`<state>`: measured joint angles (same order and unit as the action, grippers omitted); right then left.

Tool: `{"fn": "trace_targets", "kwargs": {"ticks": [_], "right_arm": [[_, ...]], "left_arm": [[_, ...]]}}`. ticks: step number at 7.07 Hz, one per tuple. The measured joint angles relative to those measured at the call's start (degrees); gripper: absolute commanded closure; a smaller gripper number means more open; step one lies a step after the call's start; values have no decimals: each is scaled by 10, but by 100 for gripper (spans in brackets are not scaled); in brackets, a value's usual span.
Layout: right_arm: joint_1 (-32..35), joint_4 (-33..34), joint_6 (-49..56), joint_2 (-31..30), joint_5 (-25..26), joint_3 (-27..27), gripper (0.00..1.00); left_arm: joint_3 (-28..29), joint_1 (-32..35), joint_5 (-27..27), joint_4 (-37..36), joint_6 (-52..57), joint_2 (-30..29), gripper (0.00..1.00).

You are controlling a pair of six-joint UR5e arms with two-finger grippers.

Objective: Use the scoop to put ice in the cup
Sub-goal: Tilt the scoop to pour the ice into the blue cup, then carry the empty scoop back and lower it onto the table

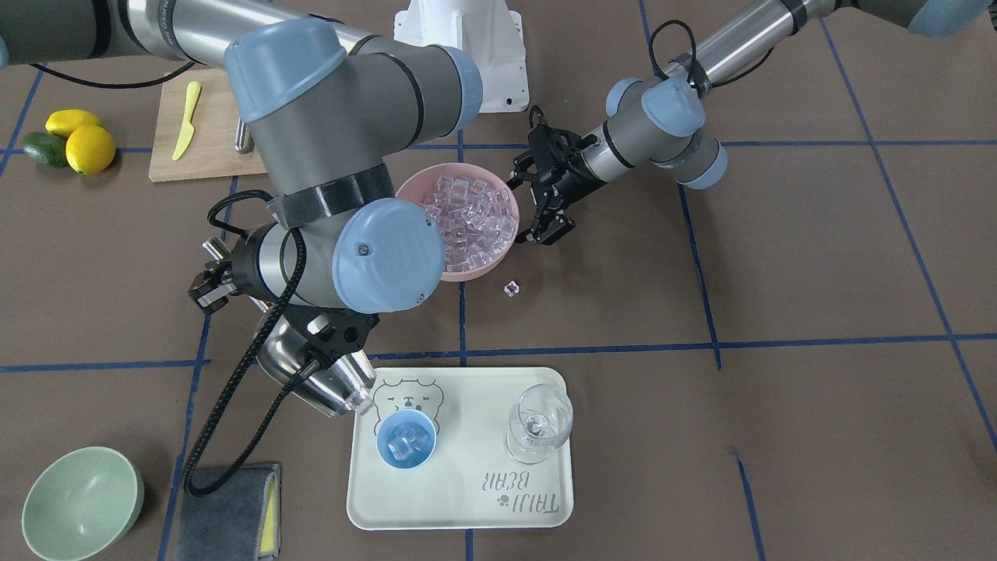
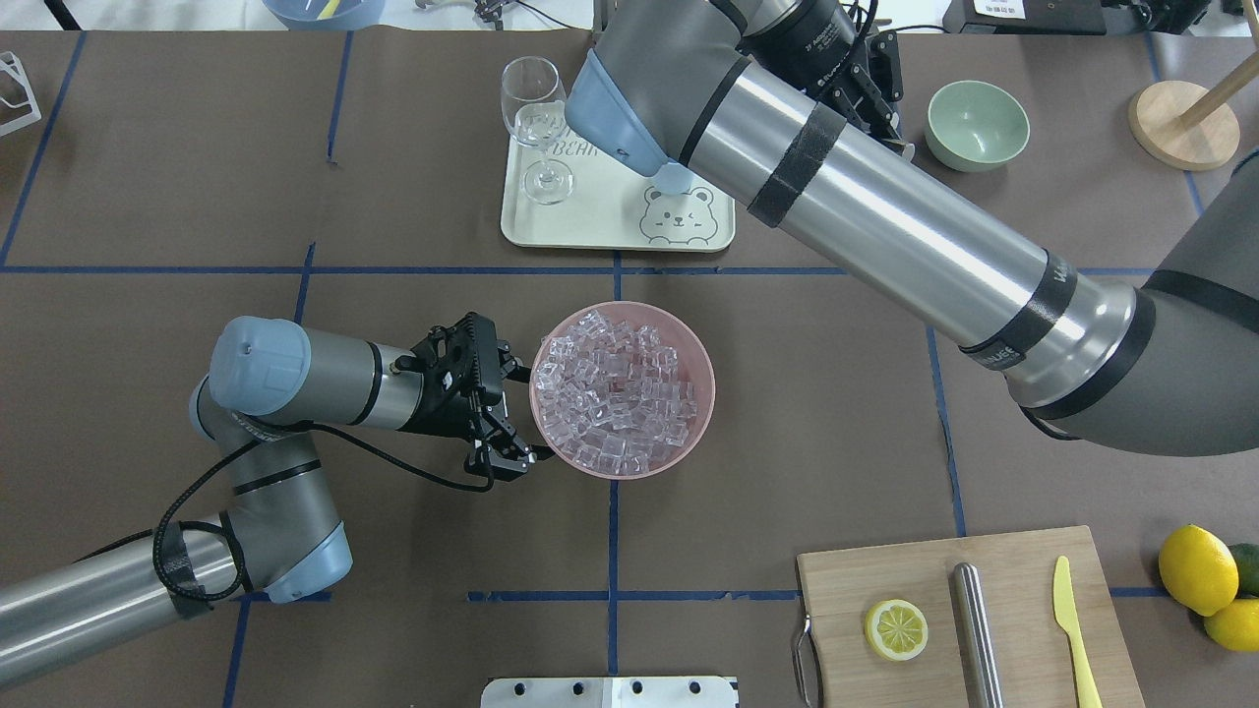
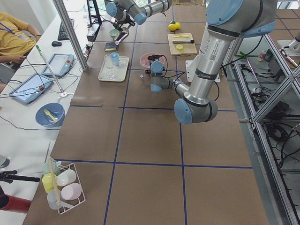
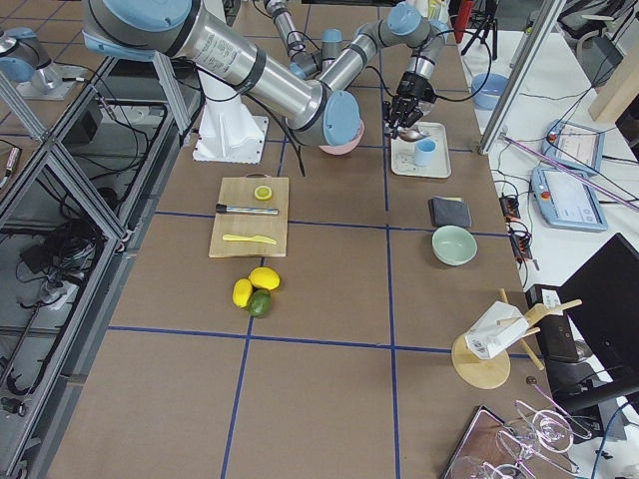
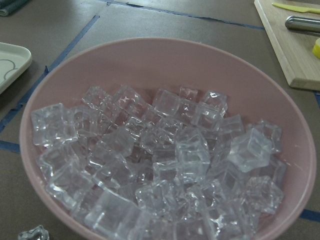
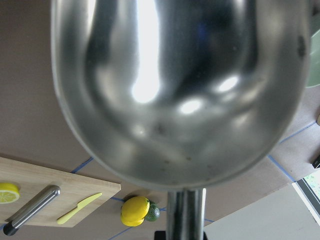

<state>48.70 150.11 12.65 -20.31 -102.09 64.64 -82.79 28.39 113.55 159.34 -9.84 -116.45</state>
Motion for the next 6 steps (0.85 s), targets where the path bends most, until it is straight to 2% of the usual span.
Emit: {"fn": "trace_targets", "kwargs": {"ticks": [6], "right_arm": [[3,-1,-3,-1,-19,9,100]], "left_arm": [[0,0,0,0,0,1,1]]}}
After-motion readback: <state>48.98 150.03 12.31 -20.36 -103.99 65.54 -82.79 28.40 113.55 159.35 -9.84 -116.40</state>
